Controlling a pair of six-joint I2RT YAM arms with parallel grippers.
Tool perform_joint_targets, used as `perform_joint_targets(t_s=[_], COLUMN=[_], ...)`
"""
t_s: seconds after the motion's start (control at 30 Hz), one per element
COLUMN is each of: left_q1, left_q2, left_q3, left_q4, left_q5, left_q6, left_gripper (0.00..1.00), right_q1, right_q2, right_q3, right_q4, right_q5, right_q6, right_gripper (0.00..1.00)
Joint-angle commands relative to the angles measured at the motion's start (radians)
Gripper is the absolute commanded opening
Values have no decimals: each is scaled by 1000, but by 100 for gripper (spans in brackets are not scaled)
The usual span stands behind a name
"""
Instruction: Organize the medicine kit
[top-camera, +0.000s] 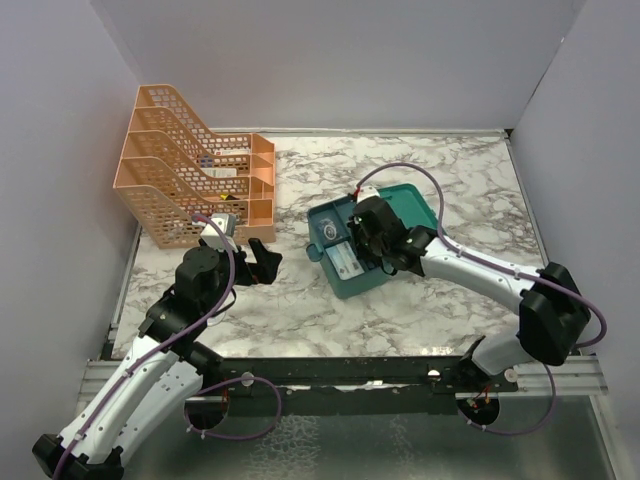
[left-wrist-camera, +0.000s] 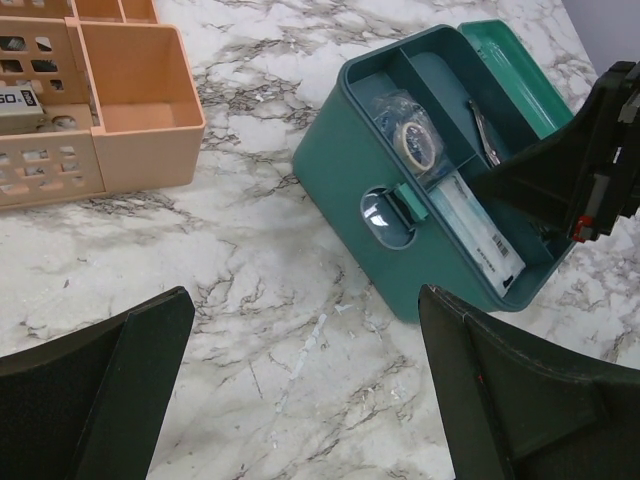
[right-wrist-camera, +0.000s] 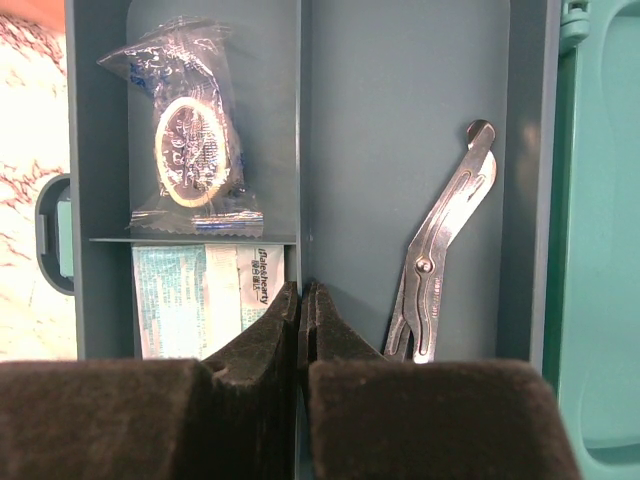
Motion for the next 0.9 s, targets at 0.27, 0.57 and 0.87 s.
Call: perform_joint_targets(t_s=[0.27, 0.57, 0.87], left_q1=[4, 4, 4], left_q2=[-6, 2, -1], left_q3=[1, 12, 20], left_q4=[22, 20, 12], left_q5=[5, -7, -8], left_q6=[-9, -6, -2], left_gripper=[99, 99, 99], right_q1=[94, 94, 94], right_q2=[107, 10, -135], right_q3=[106, 154, 136], right_q4=[-117, -194, -226], right_q5=[137, 127, 199], right_q6=[215, 267, 349], right_gripper=[2, 35, 42])
